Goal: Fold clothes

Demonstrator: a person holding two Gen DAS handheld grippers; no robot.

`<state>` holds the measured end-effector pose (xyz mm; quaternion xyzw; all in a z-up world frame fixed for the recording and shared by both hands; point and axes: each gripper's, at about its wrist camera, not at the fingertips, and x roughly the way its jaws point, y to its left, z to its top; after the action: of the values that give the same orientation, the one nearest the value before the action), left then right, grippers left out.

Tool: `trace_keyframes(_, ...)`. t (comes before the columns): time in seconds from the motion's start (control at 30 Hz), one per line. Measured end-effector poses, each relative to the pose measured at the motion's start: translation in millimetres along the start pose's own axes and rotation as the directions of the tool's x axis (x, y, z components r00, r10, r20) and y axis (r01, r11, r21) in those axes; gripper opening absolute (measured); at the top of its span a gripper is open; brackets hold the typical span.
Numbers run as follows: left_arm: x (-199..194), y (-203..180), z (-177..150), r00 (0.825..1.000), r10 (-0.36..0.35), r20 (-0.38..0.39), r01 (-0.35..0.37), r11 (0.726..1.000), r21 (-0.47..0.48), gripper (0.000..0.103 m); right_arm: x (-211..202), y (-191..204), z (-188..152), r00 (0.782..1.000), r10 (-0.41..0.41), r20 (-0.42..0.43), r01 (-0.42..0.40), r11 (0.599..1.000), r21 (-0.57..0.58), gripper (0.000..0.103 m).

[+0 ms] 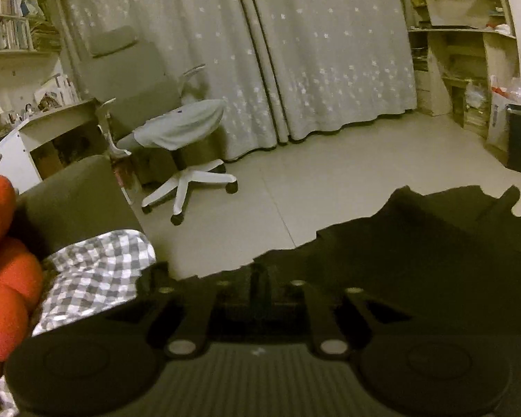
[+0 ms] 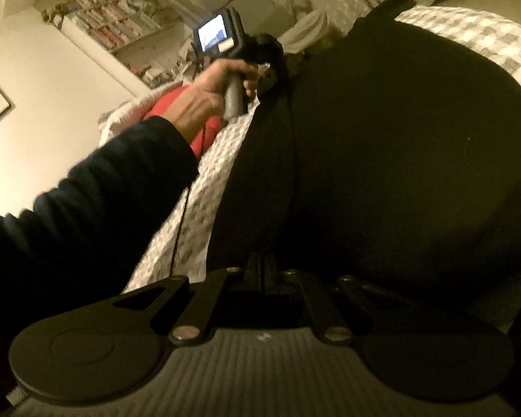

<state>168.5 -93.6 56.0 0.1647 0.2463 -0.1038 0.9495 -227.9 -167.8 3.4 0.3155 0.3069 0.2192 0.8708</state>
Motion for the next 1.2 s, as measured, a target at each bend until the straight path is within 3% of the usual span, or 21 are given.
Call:
trace_keyframes(0.03,-6,6,1,1.0,-0.003,0.011,0.003,1.0,-0.009,0.036,2,4,1,1.0,-0.02,-0.011,0.02,1.0,-0.024,0.002)
trace_keyframes(0.07,-14,14,3,0.999,-0.021,0.023,0.022,0.999,-0.033,0.042,4,6,1,0.999,-0.034,-0.021,0.034,0.999,-0.043,0.003)
trace_keyframes(0.17,-39,37,6,0.996,-0.074,0.053,0.08,0.989,-0.126,0.048,11,9,3,0.996,-0.051,-0.078,0.047,0.997,-0.058,0.003)
trace_keyframes(0.33,-85,68,-14,0.996,-0.073,0.05,0.083,0.968,-0.239,0.054,15,5,9,0.992,-0.095,-0.088,0.092,0.995,-0.039,0.004)
trace_keyframes(0.37,-95,75,-20,0.996,-0.073,0.047,0.083,0.959,-0.269,0.054,13,3,6,0.991,-0.101,-0.086,0.097,0.994,-0.044,0.013)
trace_keyframes(0.47,-123,97,-45,0.996,-0.085,0.031,0.091,0.919,-0.384,0.054,10,-3,0,0.993,-0.096,-0.074,0.092,0.995,-0.044,0.017)
trace_keyframes(0.5,-132,103,-55,0.995,-0.094,0.024,0.095,0.899,-0.428,0.054,8,-7,-2,0.995,-0.08,-0.065,0.078,0.997,-0.026,0.035)
trace_keyframes(0.57,-149,105,-75,0.993,-0.117,0.005,0.107,0.886,-0.452,0.054,5,-11,-6,0.998,-0.044,-0.042,0.044,0.999,0.002,0.067)
trace_keyframes(0.63,-166,106,-94,0.992,-0.127,-0.012,0.106,0.873,-0.477,0.054,4,-10,-9,1.0,-0.017,-0.026,0.017,1.0,0.003,0.068)
trace_keyframes(0.73,-184,115,-118,0.991,-0.135,-0.01,0.108,0.831,-0.546,0.054,16,-1,-18,0.997,-0.071,-0.02,0.07,0.997,-0.037,0.069)
trace_keyframes(0.8,-192,118,-131,0.99,-0.142,-0.02,0.104,0.81,-0.577,0.054,23,-2,-26,0.995,-0.103,-0.018,0.103,0.995,0.008,0.069)
trace_keyframes(0.97,-194,108,-153,0.99,-0.14,-0.018,0.108,0.833,-0.543,0.054,27,-19,-44,0.994,-0.111,0.015,0.106,0.975,0.196,0.069)
trace_keyframes(1.13,-187,101,-160,0.987,-0.159,-0.003,0.133,0.84,-0.526,0.054,35,-8,-39,0.999,0.011,0.054,-0.023,0.972,0.234,0.067)
trace_keyframes(1.2,-183,97,-162,0.988,-0.152,-0.009,0.127,0.854,-0.505,0.054,39,-7,-43,0.999,-0.007,0.032,-0.001,0.97,0.242,0.065)
